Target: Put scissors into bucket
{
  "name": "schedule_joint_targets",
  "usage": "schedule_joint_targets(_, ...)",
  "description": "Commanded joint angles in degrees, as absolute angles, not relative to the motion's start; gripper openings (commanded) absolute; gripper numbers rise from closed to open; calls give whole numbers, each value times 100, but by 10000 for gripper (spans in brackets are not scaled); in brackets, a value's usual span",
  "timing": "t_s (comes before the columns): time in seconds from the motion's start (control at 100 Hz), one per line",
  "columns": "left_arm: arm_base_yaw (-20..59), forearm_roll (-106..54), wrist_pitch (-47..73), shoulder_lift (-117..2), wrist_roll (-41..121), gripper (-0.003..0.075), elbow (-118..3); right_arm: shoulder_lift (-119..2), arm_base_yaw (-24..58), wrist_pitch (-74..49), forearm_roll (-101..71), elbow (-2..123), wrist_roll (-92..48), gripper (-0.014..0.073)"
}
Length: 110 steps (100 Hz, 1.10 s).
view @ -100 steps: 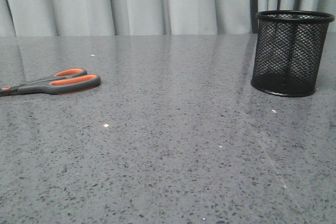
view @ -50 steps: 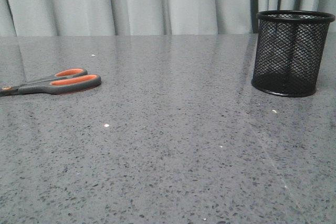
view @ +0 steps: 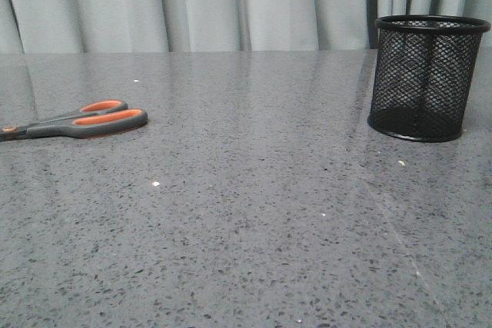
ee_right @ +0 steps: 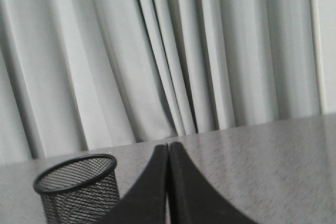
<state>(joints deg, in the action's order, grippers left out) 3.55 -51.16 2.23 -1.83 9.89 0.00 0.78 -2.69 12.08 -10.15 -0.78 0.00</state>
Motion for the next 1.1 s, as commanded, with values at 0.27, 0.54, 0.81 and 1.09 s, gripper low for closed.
schedule_joint_targets(0.27, 390, -6516, 501, -230, 1293, -20, -75, 125, -295, -287, -2080, 785, 50, -66)
schedule_joint_targets(0.54, 390, -4462, 1816, -1055, 2726, -2, -1652, -840, -286, -2239, -1981, 2262, -533, -66)
schedule_joint_targets(0.81, 581, -4028, 3085, -3154, 4710, 264, -3129, -1379, -217, -3041, -1981, 3275, -1170, -43)
schedule_joint_targets(1.09, 1713, -2216, 4216, -5118, 5217, 316, -4632, -1392, -96, -3181, -1992, 3470, -1256, 499)
